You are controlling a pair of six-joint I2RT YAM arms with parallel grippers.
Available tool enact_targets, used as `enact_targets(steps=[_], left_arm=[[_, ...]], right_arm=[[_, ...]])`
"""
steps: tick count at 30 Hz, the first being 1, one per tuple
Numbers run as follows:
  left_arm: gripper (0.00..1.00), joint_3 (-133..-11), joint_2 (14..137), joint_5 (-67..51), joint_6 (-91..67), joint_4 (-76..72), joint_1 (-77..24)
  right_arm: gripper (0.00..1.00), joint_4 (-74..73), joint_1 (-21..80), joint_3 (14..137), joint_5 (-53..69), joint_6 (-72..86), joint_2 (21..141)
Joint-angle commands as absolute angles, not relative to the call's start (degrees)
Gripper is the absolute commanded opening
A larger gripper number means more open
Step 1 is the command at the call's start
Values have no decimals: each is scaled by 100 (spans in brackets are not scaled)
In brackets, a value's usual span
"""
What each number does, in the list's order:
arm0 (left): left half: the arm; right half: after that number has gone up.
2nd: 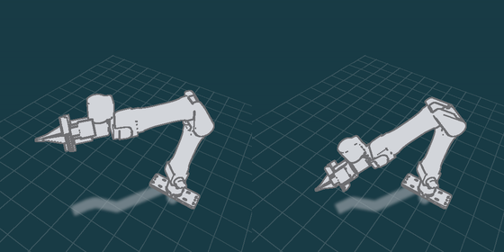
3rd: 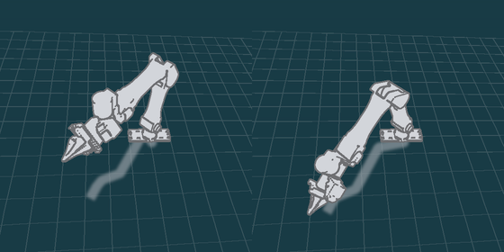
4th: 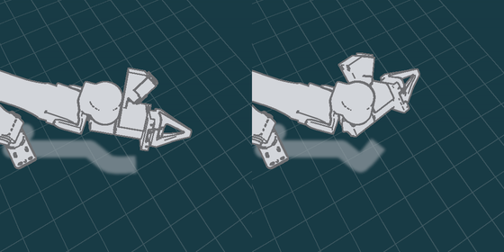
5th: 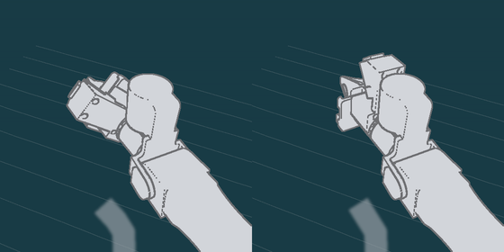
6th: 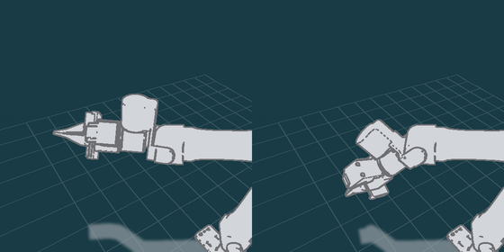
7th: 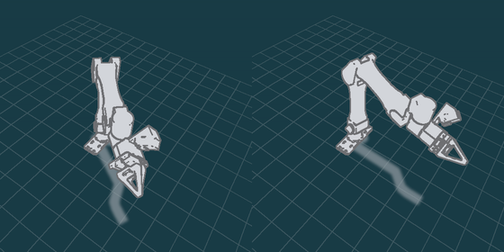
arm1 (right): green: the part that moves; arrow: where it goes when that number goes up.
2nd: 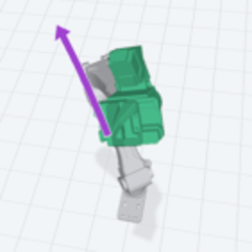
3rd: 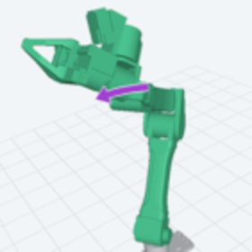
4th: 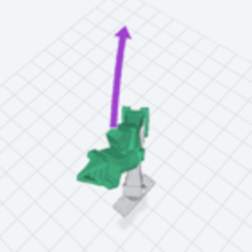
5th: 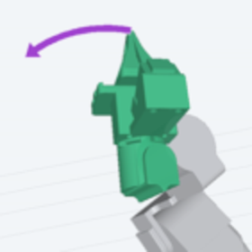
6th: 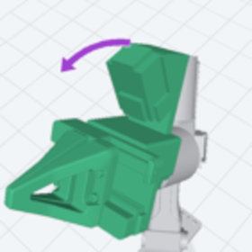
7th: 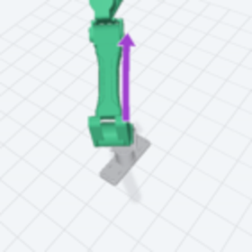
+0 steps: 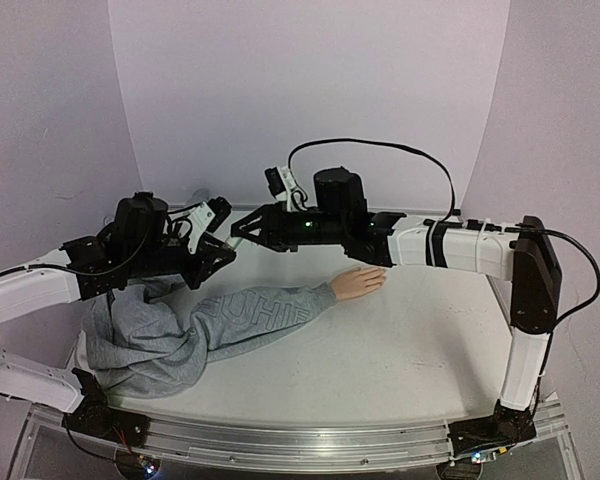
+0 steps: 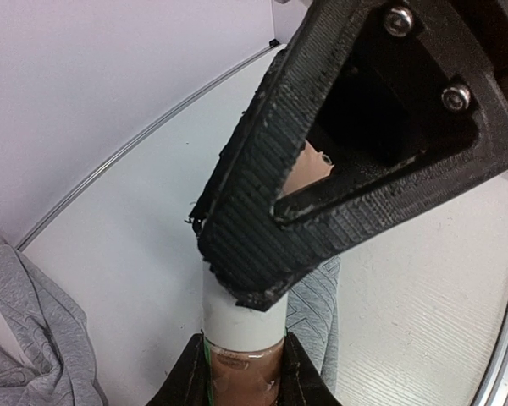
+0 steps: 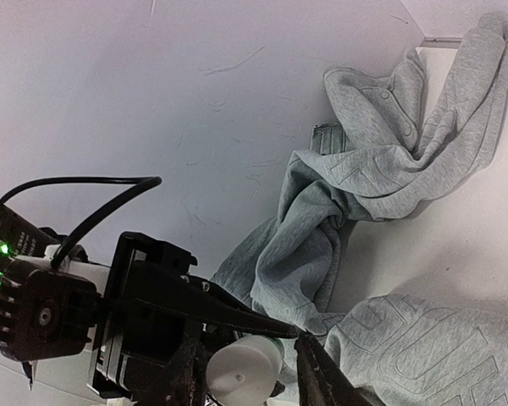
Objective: Paint the nails
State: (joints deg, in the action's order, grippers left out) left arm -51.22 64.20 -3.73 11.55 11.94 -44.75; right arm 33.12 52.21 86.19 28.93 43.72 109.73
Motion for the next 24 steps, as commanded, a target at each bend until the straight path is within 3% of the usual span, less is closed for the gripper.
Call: enact_targets(steps=[1,5,8,10,12,16,19,21,24], left_arm=[[0,-5231,6184,-664,1005,914,-4509],[0,-5328,6253,-887,895,914,-4509],[0,-5363,6257,-1202,881,915,-4509],[0,-5393,6219,-1700,948,914,-4505],[0,-5432,6162,-2474,967,915,-4493],[0,-5680,6324,-4878,741,906,-4344],[0,-6046,6847,-6603,319,905,-4178],[0,-6247,7144,-6856,191,905,-4156],[0,-6359,7301,-6304,264,905,-4154]], right_arm=[[36,3778,5260,8677,3111,4291,10861],[36,3786,5259,8634,3286,4164,10860],[9,3815,5255,8479,3250,3993,10713],[0,3844,5231,8351,3388,3742,10571],[0,3904,5215,8228,3935,3164,10432],[0,4039,5281,7605,6467,1343,10030],[0,4012,5300,6864,6499,446,9517],[0,3996,5307,6822,6466,435,9478],[0,3995,5304,6891,6146,570,9542]])
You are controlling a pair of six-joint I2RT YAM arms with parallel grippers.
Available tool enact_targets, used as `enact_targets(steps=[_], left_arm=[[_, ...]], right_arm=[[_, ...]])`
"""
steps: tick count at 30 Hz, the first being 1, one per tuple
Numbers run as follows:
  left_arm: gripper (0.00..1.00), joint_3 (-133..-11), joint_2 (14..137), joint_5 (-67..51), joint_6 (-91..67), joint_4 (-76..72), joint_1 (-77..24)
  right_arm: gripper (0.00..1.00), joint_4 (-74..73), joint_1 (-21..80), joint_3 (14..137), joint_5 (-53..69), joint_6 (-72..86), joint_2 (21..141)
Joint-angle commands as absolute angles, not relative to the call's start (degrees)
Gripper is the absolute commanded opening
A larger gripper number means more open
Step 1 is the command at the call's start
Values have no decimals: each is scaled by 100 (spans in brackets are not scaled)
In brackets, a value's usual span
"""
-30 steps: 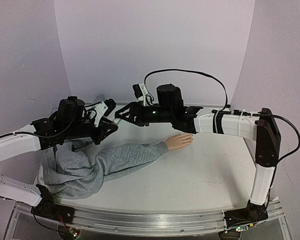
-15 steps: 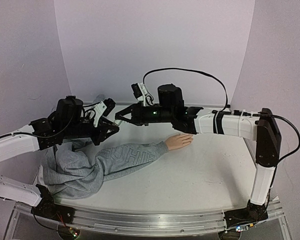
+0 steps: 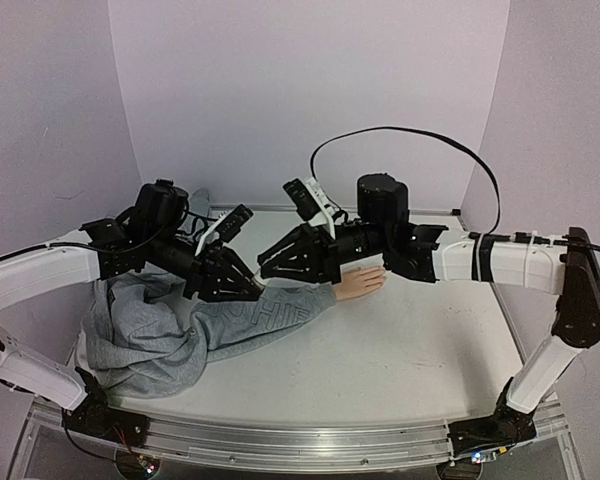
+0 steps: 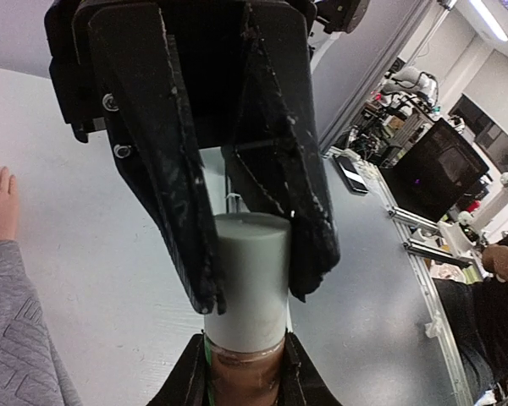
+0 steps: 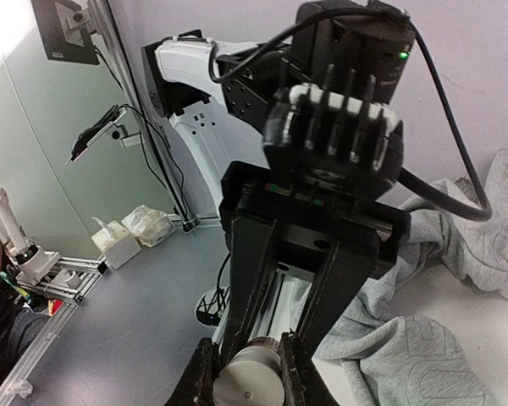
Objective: Paint the nails
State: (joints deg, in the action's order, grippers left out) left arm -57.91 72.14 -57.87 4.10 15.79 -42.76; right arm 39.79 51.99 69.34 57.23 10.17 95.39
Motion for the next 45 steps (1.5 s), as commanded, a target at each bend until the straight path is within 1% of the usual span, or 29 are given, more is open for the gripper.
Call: enact_targets(steps=[1,2,3,6,8,11,13,17,19,27,35,40,41,42,43,44,45], left_arm=[[0,-6368,7291,-6005,342,901,-4157],[0,-6370,7271,-5682,391,897,-4157],[0,-6349,7238,-5385,453,895,-4158],[0,-6216,7092,-4334,728,895,-4173],[0,-6034,6954,-3369,916,905,-4210],[0,-5718,6686,-1830,1092,905,-4257],[0,-5531,6532,-1204,1191,905,-4263],[0,-5370,6368,-774,1331,901,-4271],[0,-5349,6338,-642,1349,897,-4271],[0,-5288,6392,-668,1390,903,-4289],[0,-5264,6391,-756,1347,896,-4323],[0,-5312,6401,-905,1324,905,-4333],[0,-5327,6397,-1003,1307,905,-4339],[0,-5337,6384,-1114,1291,905,-4341],[0,-5342,6370,-1288,1272,905,-4337],[0,-5350,6344,-1487,1251,899,-4335],[0,-5341,6309,-1743,1206,885,-4333]], right_arm=[[5,3985,5301,6912,5902,659,9551],[11,3982,5296,6935,5627,749,9553],[18,3967,5298,6961,5313,861,9554],[52,3832,5231,7072,4322,1362,9565],[69,3647,5137,7152,3802,1760,9558],[84,3245,5027,7285,3318,2245,9528],[87,2900,5019,7522,3058,2485,9598],[87,2715,5038,7987,3067,3126,9937],[84,2705,5055,8211,3048,3386,10148],[68,2654,5164,9097,3034,3756,10800],[51,2658,5210,9307,3153,3806,11068],[40,2667,5206,9312,3345,3670,11090],[36,2689,5201,9290,3434,3605,11065],[30,2726,5209,9264,3527,3539,11046],[27,2766,5203,9235,3657,3467,11028],[20,2788,5203,9204,3847,3354,11006],[18,2797,5203,9157,3981,3188,10973]])
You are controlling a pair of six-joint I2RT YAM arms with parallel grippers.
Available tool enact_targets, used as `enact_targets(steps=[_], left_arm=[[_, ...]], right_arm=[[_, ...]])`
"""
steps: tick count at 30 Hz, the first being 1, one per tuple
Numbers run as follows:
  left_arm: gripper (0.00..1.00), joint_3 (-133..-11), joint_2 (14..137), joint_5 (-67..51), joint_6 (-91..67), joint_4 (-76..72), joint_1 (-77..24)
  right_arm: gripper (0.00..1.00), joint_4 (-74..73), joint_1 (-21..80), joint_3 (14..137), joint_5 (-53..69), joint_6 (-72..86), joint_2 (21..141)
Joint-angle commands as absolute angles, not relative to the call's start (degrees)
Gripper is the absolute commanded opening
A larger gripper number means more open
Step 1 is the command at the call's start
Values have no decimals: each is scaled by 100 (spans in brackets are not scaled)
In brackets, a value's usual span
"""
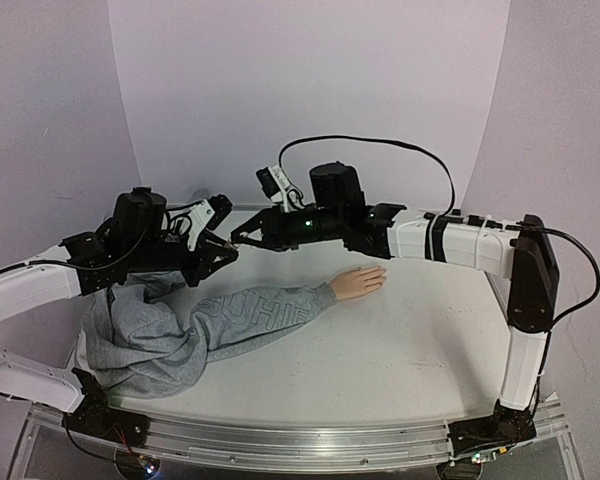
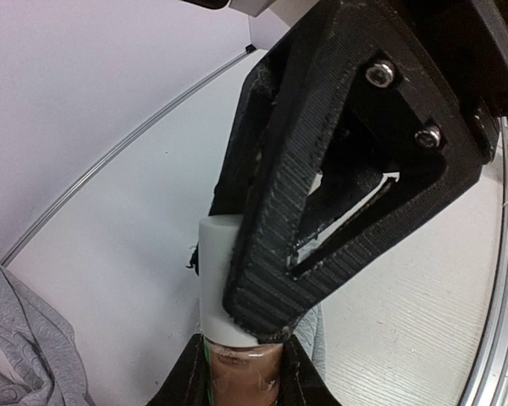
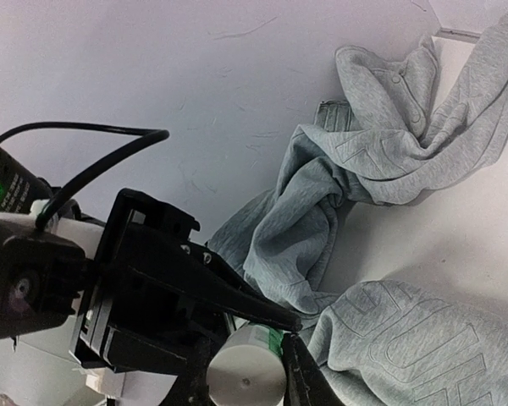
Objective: Paint the nails
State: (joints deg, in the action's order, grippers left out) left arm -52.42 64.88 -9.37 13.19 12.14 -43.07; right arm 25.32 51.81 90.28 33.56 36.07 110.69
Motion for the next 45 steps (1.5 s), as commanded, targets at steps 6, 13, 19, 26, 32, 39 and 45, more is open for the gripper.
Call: enact_targets(steps=[6,13,19,26,32,39,45], left_arm=[[0,-5483,6520,-4543,836,887,-4058],[0,-6071,7282,-7478,53,888,-3806],[0,-6037,7105,-5112,239,888,-3835],[0,-5636,6649,-2316,867,883,-4091],[0,-5398,6409,-829,1089,880,-4227],[0,-5357,6476,-745,1084,855,-4236],[0,-5303,6492,-785,1241,853,-4254]], right_arm=[[1,2786,5201,8457,5940,1084,10457],[0,2741,5261,7484,6652,89,9863],[31,2783,5285,7484,5332,437,9791],[72,2773,4927,7534,4115,1663,9838],[80,3068,4899,7481,3721,2659,9817],[79,3330,5027,7801,3086,3535,10027],[70,3340,5086,8241,2992,3782,10377]])
